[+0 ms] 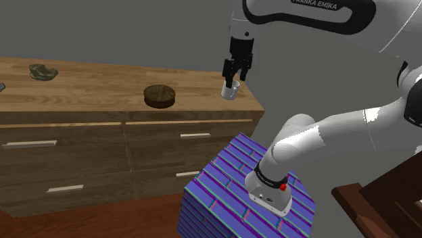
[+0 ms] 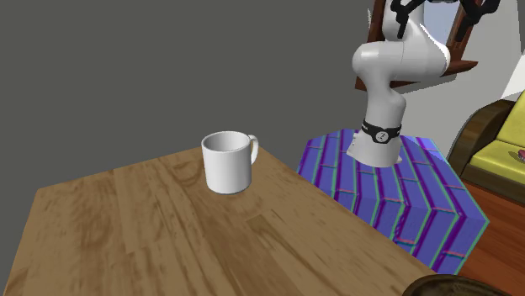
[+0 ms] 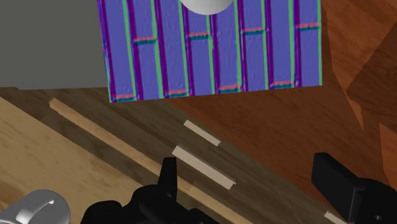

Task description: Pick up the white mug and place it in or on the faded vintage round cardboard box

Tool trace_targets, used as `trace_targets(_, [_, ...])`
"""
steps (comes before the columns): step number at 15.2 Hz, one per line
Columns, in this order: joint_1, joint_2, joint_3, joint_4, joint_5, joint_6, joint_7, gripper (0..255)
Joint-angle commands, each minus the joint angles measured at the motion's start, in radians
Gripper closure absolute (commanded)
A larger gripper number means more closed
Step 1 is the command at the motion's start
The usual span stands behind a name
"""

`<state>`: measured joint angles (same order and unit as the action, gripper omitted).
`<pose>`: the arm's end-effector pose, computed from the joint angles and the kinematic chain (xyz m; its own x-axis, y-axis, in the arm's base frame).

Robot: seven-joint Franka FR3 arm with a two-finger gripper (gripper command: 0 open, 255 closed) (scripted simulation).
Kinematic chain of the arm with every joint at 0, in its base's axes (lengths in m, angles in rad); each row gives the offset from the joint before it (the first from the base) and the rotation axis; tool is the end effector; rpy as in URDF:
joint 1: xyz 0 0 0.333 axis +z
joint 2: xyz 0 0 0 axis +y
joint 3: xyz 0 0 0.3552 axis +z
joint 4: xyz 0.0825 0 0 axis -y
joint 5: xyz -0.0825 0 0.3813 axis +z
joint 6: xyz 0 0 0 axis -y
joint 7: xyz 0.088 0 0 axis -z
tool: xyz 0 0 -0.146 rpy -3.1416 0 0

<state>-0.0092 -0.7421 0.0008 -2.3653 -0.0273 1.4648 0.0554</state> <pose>0.2697 -0.0064 0.5550 0.9855 -0.0668 -0.1559 -0.0618 -0.9974 0.0365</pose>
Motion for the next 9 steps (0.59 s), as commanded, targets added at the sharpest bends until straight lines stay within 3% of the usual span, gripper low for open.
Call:
trace_targets(1, [0.000,0.000,0.000,0.000,0.000,0.000,0.000,0])
trace_targets(9, [-0.057,0.127,-0.158,-0.013,-0.104,0.164,-0.168,0])
